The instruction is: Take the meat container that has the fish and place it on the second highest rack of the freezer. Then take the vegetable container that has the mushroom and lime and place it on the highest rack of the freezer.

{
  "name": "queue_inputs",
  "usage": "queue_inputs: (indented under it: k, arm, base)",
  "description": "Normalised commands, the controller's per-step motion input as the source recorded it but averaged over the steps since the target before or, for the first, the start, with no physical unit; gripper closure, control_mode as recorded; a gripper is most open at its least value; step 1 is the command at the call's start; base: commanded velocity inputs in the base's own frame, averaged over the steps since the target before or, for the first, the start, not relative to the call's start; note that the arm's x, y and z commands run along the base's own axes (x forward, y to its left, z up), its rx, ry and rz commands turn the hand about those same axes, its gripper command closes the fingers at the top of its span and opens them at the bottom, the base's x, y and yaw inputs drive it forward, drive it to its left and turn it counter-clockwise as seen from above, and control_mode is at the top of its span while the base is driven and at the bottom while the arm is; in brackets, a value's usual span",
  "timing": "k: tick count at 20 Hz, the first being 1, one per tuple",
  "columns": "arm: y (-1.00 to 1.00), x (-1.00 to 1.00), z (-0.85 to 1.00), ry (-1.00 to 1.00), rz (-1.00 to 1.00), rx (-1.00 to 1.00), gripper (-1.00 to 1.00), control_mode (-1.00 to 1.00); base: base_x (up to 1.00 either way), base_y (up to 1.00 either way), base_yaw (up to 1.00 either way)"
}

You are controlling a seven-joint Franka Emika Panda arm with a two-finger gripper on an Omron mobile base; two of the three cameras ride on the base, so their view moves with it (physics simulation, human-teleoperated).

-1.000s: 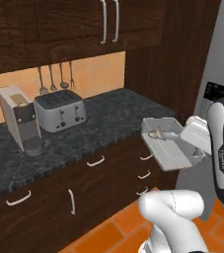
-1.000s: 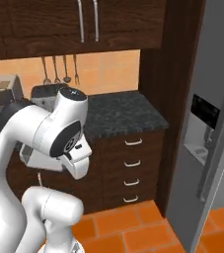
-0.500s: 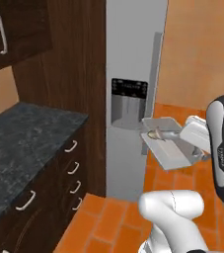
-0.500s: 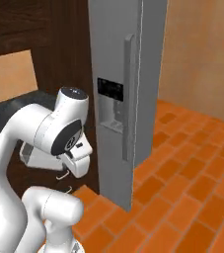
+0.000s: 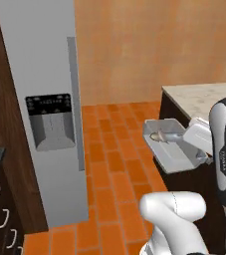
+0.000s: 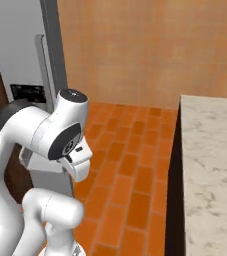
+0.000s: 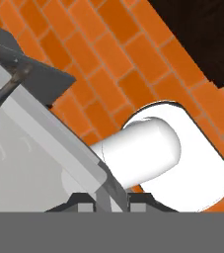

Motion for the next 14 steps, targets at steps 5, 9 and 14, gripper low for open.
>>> queue_inputs:
  k: [5, 9, 14]
  arm:
    - [0.00, 0.00, 0.00, 0.00, 0.00, 0.00, 1.00, 1.00]
    - [0.00, 0.00, 0.00, 0.00, 0.00, 0.00, 1.00, 1.00]
    - [0.00, 0.00, 0.00, 0.00, 0.00, 0.00, 1.00, 1.00]
  base:
    - [1.00, -0.16, -0.01]
    - [1.00, -0.01, 0.03]
    - [1.00, -0.09, 0.03]
